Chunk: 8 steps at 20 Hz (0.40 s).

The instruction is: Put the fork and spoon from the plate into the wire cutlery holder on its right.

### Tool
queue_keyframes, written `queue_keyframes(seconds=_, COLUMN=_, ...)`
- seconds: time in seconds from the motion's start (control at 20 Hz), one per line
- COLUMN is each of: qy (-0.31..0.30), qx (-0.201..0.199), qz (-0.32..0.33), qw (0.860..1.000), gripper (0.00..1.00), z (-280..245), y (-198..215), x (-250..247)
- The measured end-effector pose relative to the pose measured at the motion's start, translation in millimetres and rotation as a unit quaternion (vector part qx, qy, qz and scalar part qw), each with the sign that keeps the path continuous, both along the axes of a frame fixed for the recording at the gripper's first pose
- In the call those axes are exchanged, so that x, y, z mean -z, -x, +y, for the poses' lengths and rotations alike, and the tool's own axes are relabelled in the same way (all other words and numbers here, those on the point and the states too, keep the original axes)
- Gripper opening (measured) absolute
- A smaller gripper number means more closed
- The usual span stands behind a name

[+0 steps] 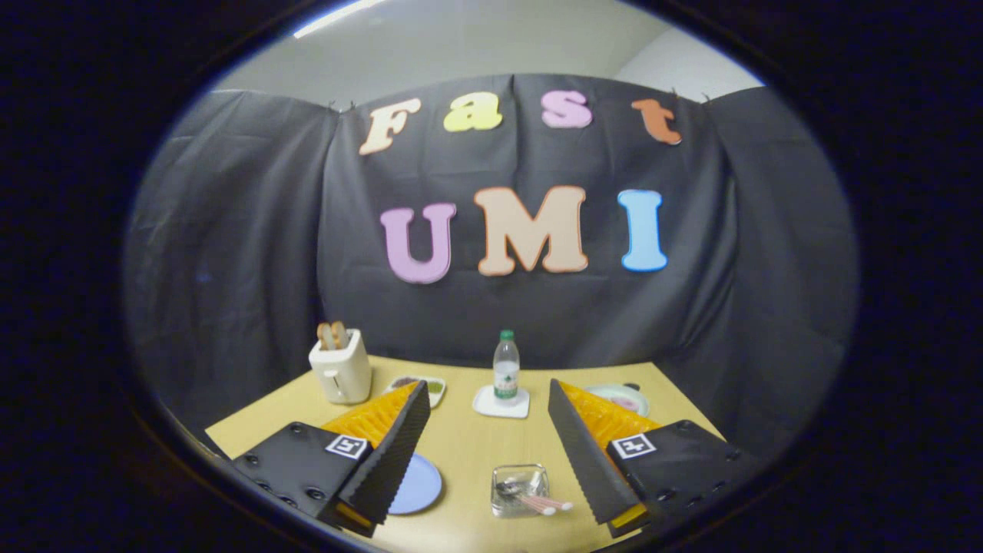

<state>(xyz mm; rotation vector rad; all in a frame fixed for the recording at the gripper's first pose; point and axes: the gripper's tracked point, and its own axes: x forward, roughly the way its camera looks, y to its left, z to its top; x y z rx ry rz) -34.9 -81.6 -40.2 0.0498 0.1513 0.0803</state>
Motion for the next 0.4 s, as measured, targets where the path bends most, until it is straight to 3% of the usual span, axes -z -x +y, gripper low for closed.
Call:
queue_keyframes(seconds=0.2, qy=0.021, qx=0.037, qz=-0.033, qw=0.999, gripper=0.99, z=-0.9, y=19.3, x=-0.4)
queue_keyframes(seconds=0.4, qy=0.002, qx=0.075, qz=-0.051, qw=0.996, gripper=0.99, z=-5.9, y=17.4, x=-7.5)
